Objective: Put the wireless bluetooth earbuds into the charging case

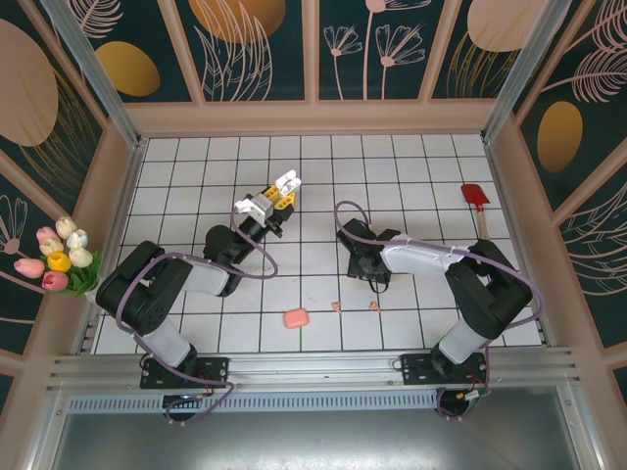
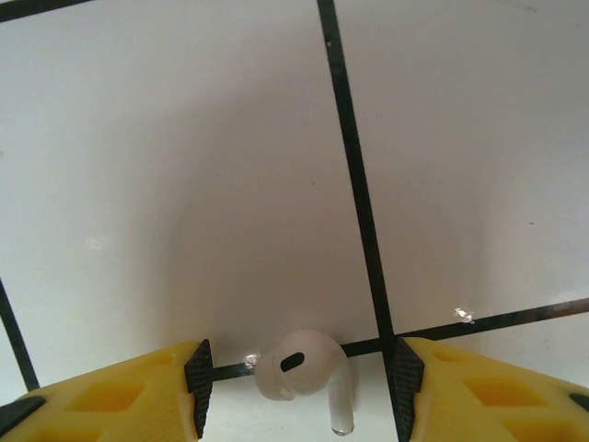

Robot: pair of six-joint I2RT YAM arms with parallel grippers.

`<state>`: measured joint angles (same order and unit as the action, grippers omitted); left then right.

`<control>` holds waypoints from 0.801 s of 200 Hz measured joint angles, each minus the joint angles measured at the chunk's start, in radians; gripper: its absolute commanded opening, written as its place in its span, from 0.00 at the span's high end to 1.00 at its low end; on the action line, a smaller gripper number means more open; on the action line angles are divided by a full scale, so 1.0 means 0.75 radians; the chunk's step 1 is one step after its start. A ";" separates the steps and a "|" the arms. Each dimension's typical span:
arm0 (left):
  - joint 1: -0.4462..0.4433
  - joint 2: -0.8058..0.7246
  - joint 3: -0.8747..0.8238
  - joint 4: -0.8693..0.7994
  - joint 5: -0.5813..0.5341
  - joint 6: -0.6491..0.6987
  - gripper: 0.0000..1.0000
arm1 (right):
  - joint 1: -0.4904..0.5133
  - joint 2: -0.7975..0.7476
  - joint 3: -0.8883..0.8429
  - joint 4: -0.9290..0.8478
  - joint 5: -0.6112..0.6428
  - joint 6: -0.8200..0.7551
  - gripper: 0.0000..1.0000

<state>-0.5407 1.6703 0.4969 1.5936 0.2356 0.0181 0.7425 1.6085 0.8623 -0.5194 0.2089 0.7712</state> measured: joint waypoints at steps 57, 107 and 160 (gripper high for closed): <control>0.000 0.000 0.001 0.000 0.000 0.000 1.00 | 0.033 0.000 0.000 0.064 -0.082 0.004 0.44; 0.000 0.000 0.001 0.000 0.000 0.000 1.00 | 0.093 0.001 0.001 0.077 -0.130 0.048 0.43; 0.000 0.001 0.001 0.000 0.000 0.000 1.00 | 0.092 -0.013 0.056 -0.039 0.002 0.185 0.42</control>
<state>-0.5407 1.6707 0.4973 1.5936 0.2356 0.0181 0.8112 1.5986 0.9043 -0.5488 0.2104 0.9096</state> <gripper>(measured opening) 0.248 0.575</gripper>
